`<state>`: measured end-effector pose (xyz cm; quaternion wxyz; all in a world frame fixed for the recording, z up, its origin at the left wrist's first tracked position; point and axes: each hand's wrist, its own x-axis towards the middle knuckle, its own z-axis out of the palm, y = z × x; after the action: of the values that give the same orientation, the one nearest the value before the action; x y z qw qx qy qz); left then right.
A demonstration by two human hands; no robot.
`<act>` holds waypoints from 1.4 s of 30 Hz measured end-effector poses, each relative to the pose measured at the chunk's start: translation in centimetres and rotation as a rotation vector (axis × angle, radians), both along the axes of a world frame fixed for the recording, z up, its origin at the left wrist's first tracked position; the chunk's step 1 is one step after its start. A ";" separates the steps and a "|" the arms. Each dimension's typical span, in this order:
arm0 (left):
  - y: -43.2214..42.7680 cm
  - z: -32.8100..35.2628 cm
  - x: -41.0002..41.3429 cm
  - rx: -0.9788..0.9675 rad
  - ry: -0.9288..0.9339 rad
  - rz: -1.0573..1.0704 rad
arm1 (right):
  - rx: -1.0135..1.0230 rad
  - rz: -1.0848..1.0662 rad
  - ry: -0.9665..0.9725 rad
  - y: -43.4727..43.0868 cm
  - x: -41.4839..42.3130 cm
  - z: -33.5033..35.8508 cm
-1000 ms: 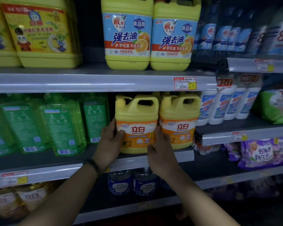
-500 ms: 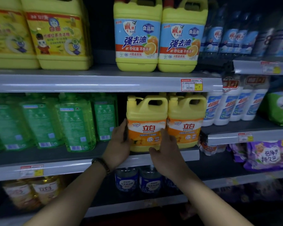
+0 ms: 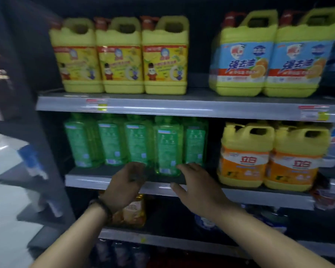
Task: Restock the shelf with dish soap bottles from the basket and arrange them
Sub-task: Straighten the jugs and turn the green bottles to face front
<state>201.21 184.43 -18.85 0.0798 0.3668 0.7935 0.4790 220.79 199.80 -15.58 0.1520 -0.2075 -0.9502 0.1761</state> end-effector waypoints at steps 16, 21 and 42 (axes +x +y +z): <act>-8.9 0.5 -17.7 0.183 -0.138 0.332 | 0.168 0.279 -0.154 -9.6 -22.3 -1.1; -6.7 -0.1 -21.2 0.371 -0.392 0.300 | 0.024 0.323 -0.090 -10.1 -27.3 -1.7; -7.7 -2.1 -21.0 0.278 -0.114 0.346 | -0.230 0.242 0.207 -10.6 -32.5 -4.3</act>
<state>180.22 176.77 -20.96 -0.0101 0.2049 0.7650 0.6105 188.30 189.21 -19.85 0.2018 -0.0886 -0.9211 0.3210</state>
